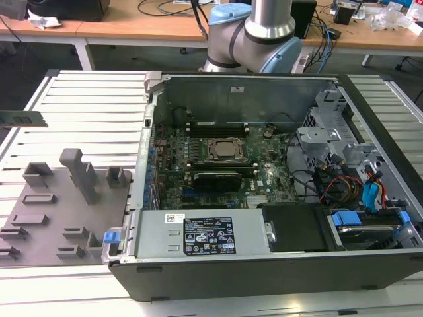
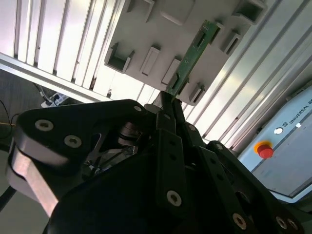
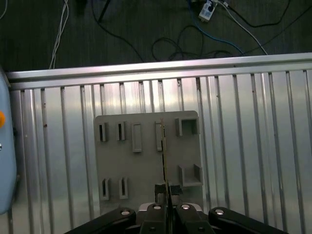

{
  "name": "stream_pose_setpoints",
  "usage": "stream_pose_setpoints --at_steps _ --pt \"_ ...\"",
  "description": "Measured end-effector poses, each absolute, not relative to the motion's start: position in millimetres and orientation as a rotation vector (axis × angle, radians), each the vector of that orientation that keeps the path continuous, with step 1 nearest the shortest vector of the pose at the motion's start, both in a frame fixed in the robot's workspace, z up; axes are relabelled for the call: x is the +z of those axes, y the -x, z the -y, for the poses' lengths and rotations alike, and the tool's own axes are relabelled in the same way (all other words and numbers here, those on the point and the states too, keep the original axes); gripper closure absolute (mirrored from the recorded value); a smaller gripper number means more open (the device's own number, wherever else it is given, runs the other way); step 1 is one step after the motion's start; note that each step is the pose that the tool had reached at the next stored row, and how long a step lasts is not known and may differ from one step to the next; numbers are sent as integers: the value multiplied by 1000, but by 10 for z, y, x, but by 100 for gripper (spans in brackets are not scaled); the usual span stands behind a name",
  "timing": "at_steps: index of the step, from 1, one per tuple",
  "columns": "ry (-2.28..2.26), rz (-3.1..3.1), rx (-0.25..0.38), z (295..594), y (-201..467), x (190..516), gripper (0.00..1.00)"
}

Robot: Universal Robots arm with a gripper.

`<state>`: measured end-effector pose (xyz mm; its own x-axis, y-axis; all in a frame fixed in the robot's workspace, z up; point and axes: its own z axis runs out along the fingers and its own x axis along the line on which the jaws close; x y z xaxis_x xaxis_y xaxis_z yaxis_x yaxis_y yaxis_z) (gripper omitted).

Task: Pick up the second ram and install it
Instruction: 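Pick up the second ram and move it above second insertion slot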

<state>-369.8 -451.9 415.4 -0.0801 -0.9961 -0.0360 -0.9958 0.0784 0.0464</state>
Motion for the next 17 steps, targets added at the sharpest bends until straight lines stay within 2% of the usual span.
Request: stream_pose_setpoints --at_steps 17 --pt "-2127 2303 -92 4514 3041 4153 86"
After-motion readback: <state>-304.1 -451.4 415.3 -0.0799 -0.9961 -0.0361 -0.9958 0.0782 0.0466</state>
